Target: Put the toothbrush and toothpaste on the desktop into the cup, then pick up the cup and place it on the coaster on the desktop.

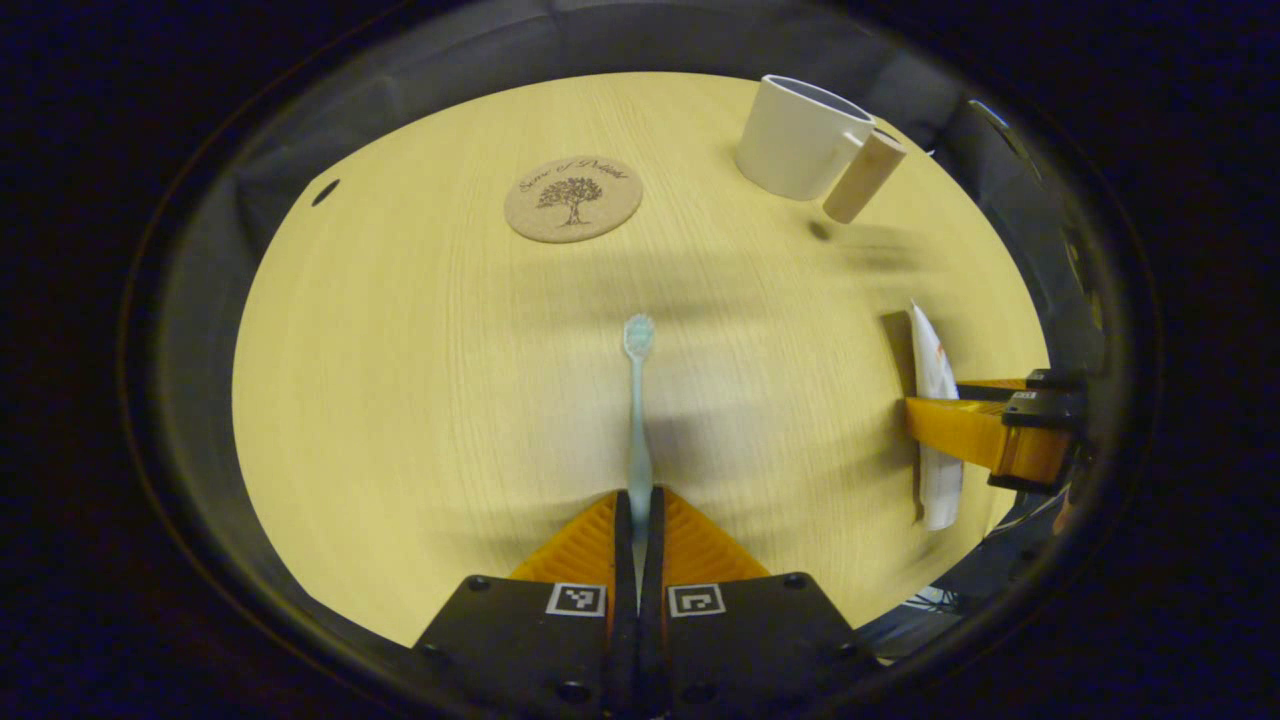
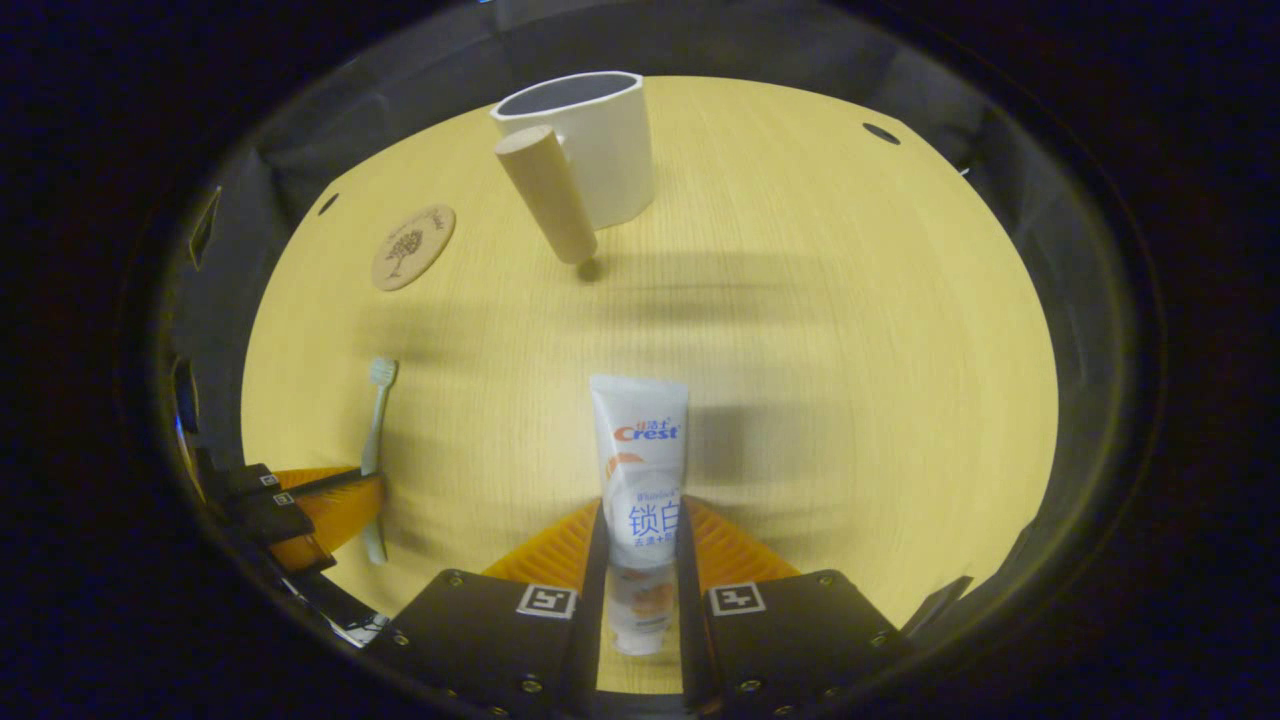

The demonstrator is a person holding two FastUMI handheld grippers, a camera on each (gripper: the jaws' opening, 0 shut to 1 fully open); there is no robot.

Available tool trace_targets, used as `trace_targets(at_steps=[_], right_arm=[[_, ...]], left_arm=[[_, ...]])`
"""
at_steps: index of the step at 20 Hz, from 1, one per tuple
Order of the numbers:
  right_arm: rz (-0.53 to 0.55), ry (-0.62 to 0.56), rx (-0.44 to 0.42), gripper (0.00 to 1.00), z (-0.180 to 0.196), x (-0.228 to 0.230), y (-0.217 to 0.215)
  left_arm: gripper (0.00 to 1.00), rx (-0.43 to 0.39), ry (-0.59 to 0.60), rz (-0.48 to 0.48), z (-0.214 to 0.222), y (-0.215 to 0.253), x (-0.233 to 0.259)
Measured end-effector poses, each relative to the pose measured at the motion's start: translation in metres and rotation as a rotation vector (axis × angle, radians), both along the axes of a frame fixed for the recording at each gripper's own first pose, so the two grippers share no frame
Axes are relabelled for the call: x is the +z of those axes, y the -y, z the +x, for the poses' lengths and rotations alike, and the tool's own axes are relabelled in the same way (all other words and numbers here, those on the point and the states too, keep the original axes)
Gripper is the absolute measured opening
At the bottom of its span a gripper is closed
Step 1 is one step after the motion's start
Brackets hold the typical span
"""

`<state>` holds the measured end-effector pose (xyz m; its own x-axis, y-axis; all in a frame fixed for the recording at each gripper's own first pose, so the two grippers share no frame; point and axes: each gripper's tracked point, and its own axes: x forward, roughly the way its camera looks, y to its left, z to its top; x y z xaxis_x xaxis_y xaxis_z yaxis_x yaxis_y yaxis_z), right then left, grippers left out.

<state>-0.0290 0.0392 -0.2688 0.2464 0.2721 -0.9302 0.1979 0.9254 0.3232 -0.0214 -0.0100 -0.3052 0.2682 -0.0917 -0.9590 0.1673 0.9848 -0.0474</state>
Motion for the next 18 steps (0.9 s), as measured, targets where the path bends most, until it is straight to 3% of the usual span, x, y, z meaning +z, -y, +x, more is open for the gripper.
trace_targets(at_steps=[2,5,10,18], right_arm=[[0.056,0.019,-0.032,0.26,-0.003,0.002,-0.005],[0.090,0.069,-0.038,0.26,-0.003,0.007,-0.007],[0.048,0.236,-0.107,0.26,0.008,0.031,0.005],[0.001,0.526,-0.220,0.26,0.019,0.091,0.001]], left_arm=[[0.09,0.009,0.028,-0.007,0.000,-0.002,0.001],[0.08,0.034,0.063,-0.027,0.001,-0.005,0.003],[0.08,0.044,0.163,-0.088,0.004,-0.011,0.017],[0.09,-0.011,0.430,-0.178,0.027,-0.009,0.070]])
